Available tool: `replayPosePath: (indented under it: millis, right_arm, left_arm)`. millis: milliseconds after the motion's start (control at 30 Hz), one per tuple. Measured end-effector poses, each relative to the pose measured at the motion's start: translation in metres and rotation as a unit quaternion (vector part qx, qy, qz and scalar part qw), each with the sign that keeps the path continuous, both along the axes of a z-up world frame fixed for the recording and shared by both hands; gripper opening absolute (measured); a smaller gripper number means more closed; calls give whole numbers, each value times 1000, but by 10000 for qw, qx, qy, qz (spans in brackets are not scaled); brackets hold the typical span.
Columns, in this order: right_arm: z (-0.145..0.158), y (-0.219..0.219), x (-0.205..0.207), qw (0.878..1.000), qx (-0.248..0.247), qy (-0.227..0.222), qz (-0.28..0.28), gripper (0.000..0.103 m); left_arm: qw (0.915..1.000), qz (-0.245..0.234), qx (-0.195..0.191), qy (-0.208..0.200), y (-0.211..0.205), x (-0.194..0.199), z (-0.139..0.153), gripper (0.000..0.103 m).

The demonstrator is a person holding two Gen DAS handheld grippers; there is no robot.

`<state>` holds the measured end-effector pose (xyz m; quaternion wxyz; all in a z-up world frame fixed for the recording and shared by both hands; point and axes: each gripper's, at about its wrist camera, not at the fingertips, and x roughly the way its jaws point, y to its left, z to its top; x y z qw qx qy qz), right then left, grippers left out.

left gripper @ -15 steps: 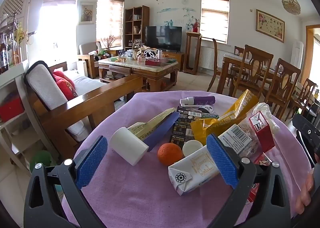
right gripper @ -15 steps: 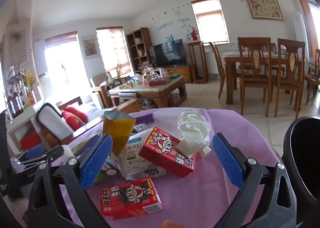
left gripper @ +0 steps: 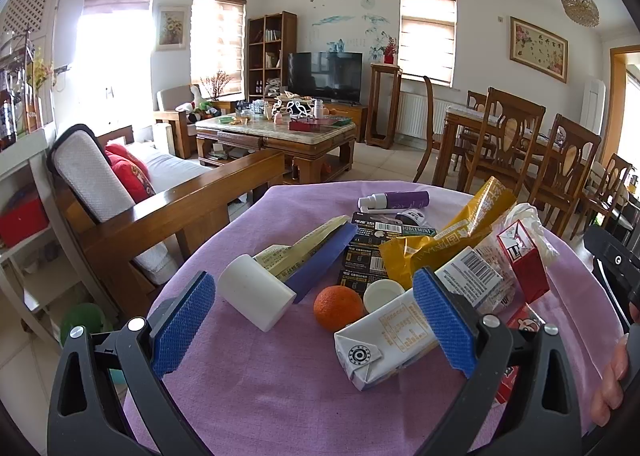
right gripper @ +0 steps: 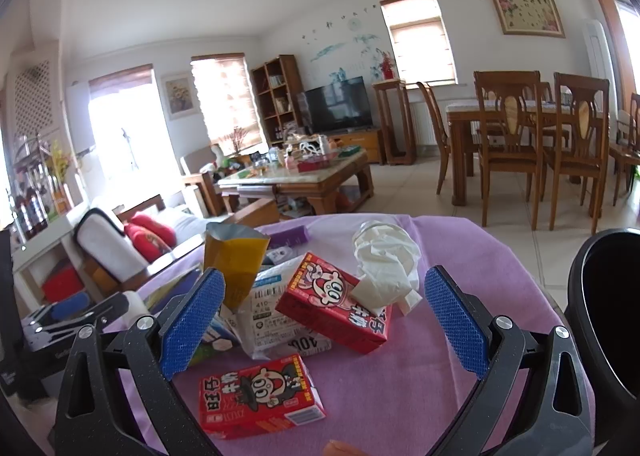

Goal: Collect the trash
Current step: 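Move both tools toward the trash items on the lilac table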

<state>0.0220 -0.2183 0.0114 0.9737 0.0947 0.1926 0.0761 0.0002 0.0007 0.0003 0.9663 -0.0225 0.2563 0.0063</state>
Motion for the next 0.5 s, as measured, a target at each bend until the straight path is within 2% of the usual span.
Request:
replayPosePath:
  millis: [500]
  right_arm:
    - [1,-3,1,10000,13,-9,-7,99]
  left_arm:
    - [10000,-4,7,0,-1,0,0,98]
